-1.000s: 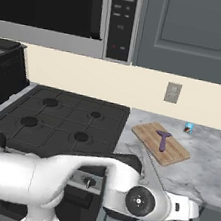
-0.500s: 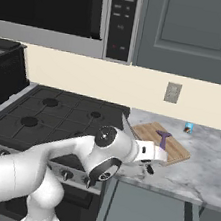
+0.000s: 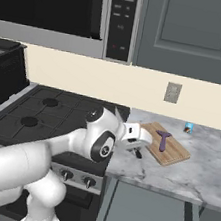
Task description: Open the drawer on the right and place the cutting tools on the cutting board.
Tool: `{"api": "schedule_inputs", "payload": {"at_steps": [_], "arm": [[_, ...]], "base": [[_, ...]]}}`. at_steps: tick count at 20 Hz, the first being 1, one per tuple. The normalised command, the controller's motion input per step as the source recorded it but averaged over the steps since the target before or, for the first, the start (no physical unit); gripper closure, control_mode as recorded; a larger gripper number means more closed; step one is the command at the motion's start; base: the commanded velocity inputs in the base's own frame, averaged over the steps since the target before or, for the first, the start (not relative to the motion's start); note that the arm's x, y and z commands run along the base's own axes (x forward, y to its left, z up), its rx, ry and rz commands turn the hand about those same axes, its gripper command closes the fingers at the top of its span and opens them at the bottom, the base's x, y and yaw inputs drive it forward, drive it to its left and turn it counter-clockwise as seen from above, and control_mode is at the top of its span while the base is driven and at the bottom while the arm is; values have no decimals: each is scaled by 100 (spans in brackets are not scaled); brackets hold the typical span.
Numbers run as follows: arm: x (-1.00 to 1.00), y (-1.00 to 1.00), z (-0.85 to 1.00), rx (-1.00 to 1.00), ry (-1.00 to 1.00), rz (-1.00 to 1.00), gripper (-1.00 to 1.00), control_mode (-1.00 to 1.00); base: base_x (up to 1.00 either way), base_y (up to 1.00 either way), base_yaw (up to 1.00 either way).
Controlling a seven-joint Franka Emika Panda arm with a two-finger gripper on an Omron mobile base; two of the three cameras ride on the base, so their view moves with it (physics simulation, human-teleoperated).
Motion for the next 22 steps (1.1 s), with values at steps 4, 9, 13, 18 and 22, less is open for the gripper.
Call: {"api": "schedule_inputs", "payload": {"at_steps": [4, 9, 13, 18, 22], "arm": [[8, 0, 0, 14, 0, 0, 100, -100], [26, 0, 0, 31, 0, 0, 100, -100], [52, 0, 0, 33, 0, 0, 100, -100], [37, 0, 1, 14, 2, 0, 100, -100], [8, 0, 0, 0, 0, 0, 100, -100]], "base": [[0, 0, 0], [0, 0, 0], [0, 0, 0], [0, 0, 0], [0, 0, 0]]}}
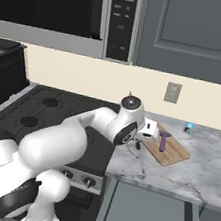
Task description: Open the drawer on the right and place the cutting tools on the cutting board.
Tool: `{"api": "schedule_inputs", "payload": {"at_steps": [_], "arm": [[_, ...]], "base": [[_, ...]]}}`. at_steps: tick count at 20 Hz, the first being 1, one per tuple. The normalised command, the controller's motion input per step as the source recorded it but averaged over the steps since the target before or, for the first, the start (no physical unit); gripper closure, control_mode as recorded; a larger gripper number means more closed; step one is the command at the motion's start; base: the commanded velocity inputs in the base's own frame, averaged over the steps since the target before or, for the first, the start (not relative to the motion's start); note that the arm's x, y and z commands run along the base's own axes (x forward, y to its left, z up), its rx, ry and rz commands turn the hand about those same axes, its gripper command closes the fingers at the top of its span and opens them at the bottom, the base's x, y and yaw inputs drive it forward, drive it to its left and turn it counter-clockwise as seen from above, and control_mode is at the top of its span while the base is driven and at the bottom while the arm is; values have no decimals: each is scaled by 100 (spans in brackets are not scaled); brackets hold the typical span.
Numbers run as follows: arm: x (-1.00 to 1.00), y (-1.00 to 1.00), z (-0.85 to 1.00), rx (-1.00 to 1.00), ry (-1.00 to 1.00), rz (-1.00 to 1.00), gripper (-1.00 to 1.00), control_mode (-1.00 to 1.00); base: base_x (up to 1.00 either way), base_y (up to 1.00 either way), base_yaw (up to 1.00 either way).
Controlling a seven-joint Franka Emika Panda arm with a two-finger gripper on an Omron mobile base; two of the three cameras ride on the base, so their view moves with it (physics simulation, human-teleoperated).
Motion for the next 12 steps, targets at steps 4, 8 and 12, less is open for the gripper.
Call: {"api": "schedule_inputs", "payload": {"at_steps": [4, 8, 12], "arm": [[45, 0, 0, 0, 0, 0, 100, -100], [46, 0, -1, 0, 0, 0, 100, -100], [45, 0, -6, -1, 0, 0, 100, -100]], "base": [[0, 0, 0], [0, 0, 0], [0, 0, 0]]}}
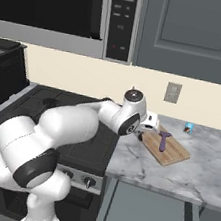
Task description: Open the drawer on the right and place the cutting tools on the cutting board.
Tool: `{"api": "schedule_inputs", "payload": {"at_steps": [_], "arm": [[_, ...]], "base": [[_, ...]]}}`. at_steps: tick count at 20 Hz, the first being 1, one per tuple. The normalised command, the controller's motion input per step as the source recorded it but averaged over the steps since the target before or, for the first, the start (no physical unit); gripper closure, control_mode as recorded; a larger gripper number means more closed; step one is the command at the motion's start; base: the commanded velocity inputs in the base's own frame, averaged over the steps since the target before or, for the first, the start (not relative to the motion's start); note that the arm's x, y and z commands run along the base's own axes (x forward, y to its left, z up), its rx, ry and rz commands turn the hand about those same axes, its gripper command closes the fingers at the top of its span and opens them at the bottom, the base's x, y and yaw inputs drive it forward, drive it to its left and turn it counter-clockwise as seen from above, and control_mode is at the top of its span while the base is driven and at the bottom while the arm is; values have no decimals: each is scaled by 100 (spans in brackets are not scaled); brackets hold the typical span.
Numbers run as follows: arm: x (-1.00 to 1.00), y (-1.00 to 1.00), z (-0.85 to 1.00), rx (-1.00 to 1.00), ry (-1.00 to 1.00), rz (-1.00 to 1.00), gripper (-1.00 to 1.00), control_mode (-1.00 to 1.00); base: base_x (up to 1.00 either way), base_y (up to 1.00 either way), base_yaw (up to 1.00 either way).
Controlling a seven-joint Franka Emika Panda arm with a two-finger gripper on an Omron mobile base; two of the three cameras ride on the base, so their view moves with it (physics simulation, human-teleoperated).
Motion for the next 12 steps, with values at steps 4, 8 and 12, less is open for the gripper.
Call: {"api": "schedule_inputs", "payload": {"at_steps": [4, 8, 12], "arm": [[39, 0, -18, -2, 0, 0, 100, -100], [42, 0, -21, -3, 0, 0, 100, -100], [45, -1, -24, -4, 0, 0, 100, -100]], "base": [[0, 0, 0], [0, 0, 0], [0, 0, 0]]}}
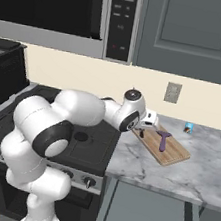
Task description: Open the drawer on the right and place the cutting tools on the cutting board.
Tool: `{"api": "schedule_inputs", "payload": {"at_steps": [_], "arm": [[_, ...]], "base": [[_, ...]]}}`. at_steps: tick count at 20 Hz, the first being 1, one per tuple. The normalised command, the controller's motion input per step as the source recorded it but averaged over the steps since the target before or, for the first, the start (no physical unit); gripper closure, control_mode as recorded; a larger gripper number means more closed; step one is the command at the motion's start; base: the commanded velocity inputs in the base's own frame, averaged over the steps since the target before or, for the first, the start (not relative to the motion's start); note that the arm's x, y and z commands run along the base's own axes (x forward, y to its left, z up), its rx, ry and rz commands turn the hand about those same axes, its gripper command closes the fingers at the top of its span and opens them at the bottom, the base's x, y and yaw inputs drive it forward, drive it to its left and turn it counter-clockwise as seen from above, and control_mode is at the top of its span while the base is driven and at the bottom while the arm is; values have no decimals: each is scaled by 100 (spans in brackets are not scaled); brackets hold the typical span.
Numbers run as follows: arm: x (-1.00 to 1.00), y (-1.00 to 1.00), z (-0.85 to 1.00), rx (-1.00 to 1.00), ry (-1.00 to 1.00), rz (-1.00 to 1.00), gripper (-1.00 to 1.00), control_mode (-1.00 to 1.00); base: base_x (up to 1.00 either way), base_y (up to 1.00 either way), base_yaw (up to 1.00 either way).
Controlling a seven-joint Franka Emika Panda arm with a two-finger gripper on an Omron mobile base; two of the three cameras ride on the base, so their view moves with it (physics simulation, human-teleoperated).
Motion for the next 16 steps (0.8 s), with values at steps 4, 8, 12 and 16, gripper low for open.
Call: {"api": "schedule_inputs", "payload": {"at_steps": [4, 8, 12, 16], "arm": [[43, -8, -26, -4, 0, 1, 100, -100], [35, -20, -22, -1, 0, 2, 100, -100], [20, -31, -16, 0, 0, 5, 100, -100], [7, -21, -4, 0, 0, 4, 100, -100]], "base": [[0, 0, 0], [0, 0, 0], [0, 0, 0], [0, 0, 0]]}}
